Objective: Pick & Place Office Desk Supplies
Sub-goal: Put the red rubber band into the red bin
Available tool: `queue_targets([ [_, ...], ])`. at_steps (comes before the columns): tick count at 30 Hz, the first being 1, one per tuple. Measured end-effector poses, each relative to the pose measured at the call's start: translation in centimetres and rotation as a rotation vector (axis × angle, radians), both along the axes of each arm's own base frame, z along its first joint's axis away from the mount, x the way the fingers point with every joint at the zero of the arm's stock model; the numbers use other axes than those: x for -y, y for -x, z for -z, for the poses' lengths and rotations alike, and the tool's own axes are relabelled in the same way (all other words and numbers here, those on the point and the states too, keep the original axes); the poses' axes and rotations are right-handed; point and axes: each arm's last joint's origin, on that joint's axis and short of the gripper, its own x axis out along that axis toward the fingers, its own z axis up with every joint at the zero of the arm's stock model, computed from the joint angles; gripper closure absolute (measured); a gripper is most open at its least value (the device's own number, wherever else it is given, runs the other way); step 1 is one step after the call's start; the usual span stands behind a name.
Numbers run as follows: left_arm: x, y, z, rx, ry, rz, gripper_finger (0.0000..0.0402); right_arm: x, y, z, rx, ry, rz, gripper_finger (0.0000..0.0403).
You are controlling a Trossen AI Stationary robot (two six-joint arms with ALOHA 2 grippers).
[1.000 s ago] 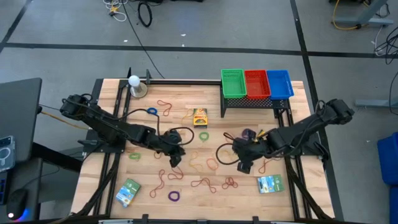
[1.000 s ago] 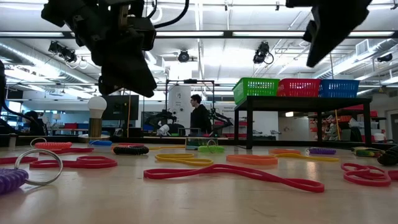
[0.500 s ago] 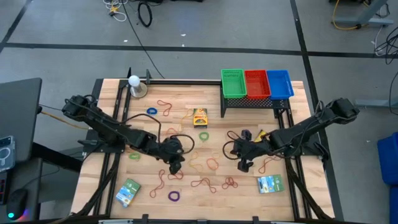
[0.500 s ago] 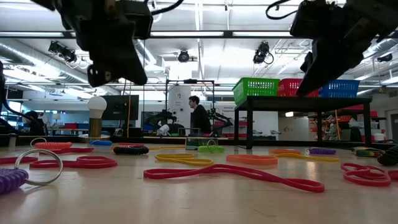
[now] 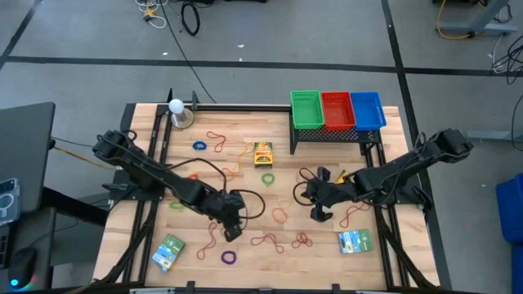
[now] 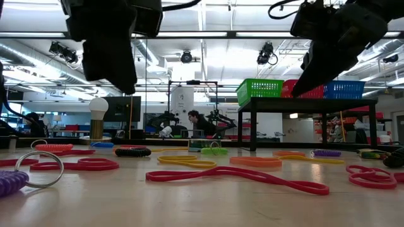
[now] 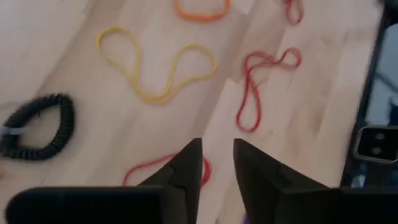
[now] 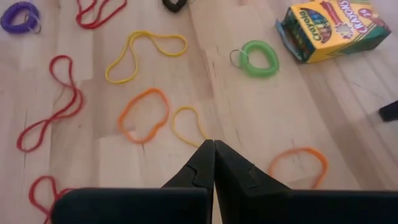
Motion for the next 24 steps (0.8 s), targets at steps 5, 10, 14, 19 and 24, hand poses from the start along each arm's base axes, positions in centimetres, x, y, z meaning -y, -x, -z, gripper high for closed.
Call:
queue_targets([
  [5, 1.0, 0.1, 0.3, -0.03, 0.02, 0.053, 0.0291, 0.0, 0.0, 0.0, 0.003, 0.004, -0.006, 0.0392],
  [10, 1.6, 0.4, 1.2, -0.077, -0.001, 0.133, 0.0291, 0.0, 0.0, 0.0, 0.009, 0.015, 0.007, 0.0392],
  [14, 2.2, 0.5, 1.5, -0.077, -0.008, 0.17, 0.0291, 0.0, 0.0, 0.0, 0.009, 0.018, 0.008, 0.0392],
  [19, 2.8, 0.1, 1.3, -0.084, -0.011, 0.182, 0.0291, 0.0, 0.0, 0.0, 0.008, 0.021, 0.01, 0.0392],
  [24, 4.0, -1.5, 1.2, -0.134, -0.076, 0.253, 0.0292, 0.1, 0.0, 0.0, 0.009, 0.021, 0.01, 0.0392],
])
